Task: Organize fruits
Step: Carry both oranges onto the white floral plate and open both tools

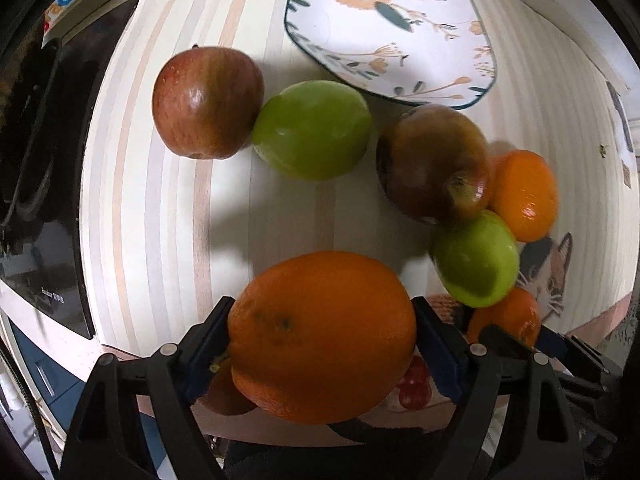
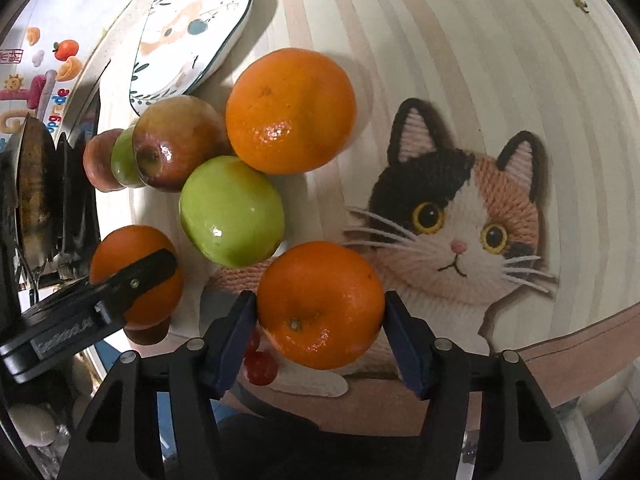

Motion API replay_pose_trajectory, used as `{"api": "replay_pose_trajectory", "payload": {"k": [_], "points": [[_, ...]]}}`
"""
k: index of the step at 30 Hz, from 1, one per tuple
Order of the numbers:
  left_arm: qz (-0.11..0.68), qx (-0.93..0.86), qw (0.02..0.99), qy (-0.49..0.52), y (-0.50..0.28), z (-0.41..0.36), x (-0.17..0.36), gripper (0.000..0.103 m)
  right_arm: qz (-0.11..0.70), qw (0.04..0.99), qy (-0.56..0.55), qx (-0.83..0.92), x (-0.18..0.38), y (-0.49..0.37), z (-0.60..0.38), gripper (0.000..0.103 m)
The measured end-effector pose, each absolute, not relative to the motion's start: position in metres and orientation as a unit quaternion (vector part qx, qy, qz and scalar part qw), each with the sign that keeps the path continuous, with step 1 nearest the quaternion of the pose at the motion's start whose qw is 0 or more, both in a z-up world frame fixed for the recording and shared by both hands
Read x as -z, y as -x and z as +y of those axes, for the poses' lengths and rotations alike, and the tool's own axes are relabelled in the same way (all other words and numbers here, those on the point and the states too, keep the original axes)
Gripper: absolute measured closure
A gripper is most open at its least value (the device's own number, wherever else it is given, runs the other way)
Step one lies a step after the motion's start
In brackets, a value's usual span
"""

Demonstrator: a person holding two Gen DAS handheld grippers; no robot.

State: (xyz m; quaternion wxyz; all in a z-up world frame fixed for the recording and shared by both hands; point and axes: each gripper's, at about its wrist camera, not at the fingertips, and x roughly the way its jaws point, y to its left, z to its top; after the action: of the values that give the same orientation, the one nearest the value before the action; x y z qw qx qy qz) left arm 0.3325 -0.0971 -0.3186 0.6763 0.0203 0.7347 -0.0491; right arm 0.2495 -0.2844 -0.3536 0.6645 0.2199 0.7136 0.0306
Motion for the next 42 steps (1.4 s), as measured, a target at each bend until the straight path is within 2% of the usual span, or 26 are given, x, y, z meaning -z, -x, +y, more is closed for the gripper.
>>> {"api": "replay_pose_trajectory", "payload": {"k": [5,11,18,22,25,29,35,42], "points": [[0.728,0.077,0.681,-0.008,-0.331,-0.109,0.296,0.018,0.707,0.665,-0.236,-0.041,0.333,-0.24,-0.3,0.038],[0.705,0.12,0.698,0.023,-0.34,-0.109,0.239,0.018,0.68,0.678,-0.271,-0.062,0.281,-0.245,-0.313,0.038],[0.658,0.138,0.738,0.059,-0.433,-0.101,0.188,0.018,0.627,0.712,-0.306,-0.085,0.233,-0.319,-0.324,0.038],[0.65,0.108,0.749,0.067,-0.5,-0.093,0.195,0.018,0.608,0.738,-0.279,-0.084,0.235,-0.392,-0.312,0.038],[0.661,0.09,0.742,0.071,-0.545,-0.095,0.219,0.018,0.614,0.743,-0.255,-0.079,0.253,-0.449,-0.309,0.038],[0.676,0.065,0.73,0.069,-0.587,-0.097,0.251,0.018,0.634,0.718,-0.277,-0.068,0.282,-0.517,-0.314,0.038],[0.696,0.059,0.712,0.069,-0.608,-0.105,0.284,0.018,0.649,0.696,-0.302,-0.045,0.312,-0.579,-0.322,0.038],[0.701,0.051,0.71,0.035,-0.611,-0.121,0.305,0.017,0.67,0.682,-0.292,-0.036,0.327,-0.598,-0.323,0.037]]}}
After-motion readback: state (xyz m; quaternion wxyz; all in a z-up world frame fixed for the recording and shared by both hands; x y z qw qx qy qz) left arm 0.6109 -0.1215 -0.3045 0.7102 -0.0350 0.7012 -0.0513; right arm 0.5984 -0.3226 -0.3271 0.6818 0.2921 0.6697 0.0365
